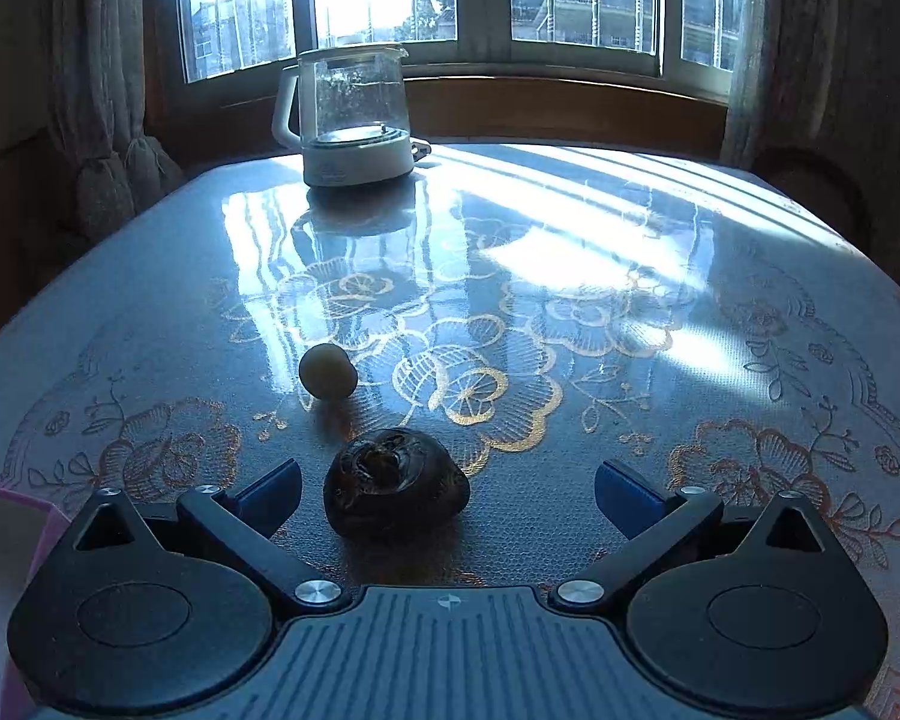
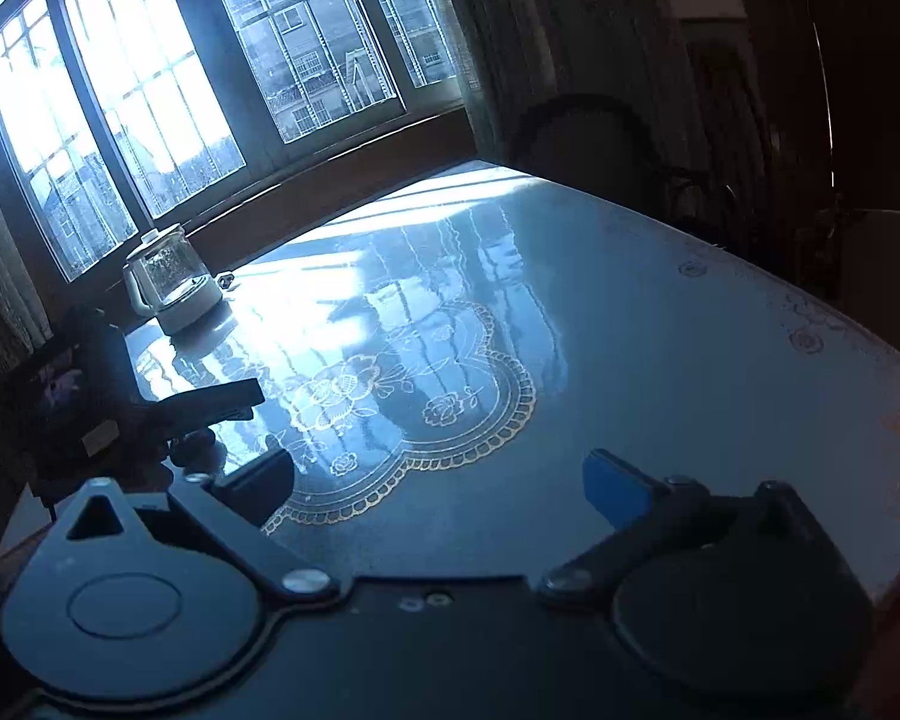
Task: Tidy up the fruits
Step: 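Move the left tool to the remaining dark fruit and close on it, then carry the dark fruit with the left tool into the tray and open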
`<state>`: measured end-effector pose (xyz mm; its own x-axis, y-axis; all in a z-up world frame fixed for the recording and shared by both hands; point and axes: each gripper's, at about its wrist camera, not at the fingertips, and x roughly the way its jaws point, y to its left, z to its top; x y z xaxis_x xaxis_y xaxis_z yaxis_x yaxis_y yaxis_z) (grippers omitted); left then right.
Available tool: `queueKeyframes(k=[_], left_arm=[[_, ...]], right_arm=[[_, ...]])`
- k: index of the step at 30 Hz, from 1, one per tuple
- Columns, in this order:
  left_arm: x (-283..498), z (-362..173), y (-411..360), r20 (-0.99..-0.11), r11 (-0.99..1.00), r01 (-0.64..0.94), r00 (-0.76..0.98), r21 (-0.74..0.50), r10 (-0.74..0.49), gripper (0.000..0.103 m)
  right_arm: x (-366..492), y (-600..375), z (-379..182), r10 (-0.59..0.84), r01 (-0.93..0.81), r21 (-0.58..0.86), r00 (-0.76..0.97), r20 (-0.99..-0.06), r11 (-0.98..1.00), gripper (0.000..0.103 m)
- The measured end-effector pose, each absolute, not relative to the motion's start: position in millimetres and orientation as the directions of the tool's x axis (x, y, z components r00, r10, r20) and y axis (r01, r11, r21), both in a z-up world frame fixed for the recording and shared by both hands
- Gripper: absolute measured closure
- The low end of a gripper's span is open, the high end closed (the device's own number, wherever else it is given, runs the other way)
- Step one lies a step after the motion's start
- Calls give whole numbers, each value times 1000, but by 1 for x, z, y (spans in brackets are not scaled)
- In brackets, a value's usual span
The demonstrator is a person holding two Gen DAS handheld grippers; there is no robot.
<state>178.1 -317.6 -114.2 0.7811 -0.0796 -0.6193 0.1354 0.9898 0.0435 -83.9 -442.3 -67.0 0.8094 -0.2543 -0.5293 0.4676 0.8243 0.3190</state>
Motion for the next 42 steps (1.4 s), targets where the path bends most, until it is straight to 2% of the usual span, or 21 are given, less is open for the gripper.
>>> queueKeyframes(k=[8,9,13,14,15,16,25,29,36,39,42], left_arm=[[192,-125,-319,-638,994,112,765,8,-81,0],[192,-126,-319,-638,994,111,766,7,-80,3],[189,-122,-318,-618,994,105,782,5,-80,36],[189,-121,-317,-618,995,99,782,0,-77,40],[190,-121,-315,-618,996,93,783,-1,-74,48],[190,-120,-313,-618,996,89,783,-6,-74,50],[179,-115,-302,-629,992,123,769,-28,-113,50],[162,-91,-284,-592,989,147,794,-36,-139,51],[132,-51,-192,-578,991,107,805,-74,-130,51],[121,-49,-137,-587,995,56,804,-79,-91,59],[110,-57,-84,-617,997,16,785,-76,-60,59]], right_arm=[[-79,-442,-68,-242,459,317,808,-537,830,0],[-79,-443,-69,-241,461,318,806,-540,829,0],[-79,-444,-70,-247,473,322,800,-546,820,0],[-79,-443,-69,-249,477,322,798,-549,818,0],[-78,-443,-70,-250,479,322,797,-550,817,0],[-79,-443,-69,-251,479,324,798,-548,816,0],[-75,-433,-66,-241,465,323,805,-542,824,0],[-72,-425,-60,-233,447,320,815,-531,835,0],[-56,-398,-54,-186,391,323,836,-517,862,0],[-48,-379,-51,-158,356,321,847,-507,878,0],[-37,-358,-49,-127,325,325,854,-505,888,0]])
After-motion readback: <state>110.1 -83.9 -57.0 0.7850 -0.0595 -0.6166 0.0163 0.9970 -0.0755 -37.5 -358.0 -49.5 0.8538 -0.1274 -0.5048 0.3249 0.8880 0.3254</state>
